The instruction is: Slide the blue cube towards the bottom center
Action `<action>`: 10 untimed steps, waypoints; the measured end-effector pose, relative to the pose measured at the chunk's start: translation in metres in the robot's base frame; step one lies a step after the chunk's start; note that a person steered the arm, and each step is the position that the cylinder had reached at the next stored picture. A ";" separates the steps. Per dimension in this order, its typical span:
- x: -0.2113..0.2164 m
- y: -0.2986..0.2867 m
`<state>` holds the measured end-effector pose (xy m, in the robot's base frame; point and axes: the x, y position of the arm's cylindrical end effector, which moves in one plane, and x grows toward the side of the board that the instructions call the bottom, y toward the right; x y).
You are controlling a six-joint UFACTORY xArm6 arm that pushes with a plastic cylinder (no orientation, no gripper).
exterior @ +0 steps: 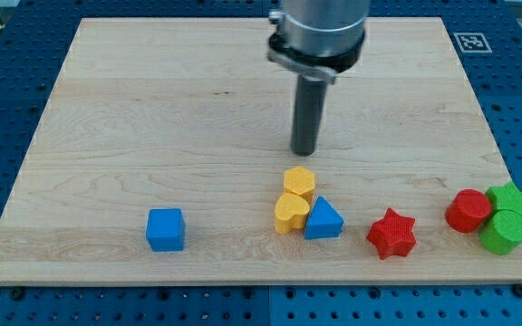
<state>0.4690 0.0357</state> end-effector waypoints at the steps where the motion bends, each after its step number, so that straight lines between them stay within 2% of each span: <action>1: 0.055 -0.050; 2: 0.079 -0.113; 3: 0.061 -0.181; 4: 0.073 -0.223; 6: 0.125 -0.229; 10: 0.126 -0.211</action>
<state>0.5947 -0.1755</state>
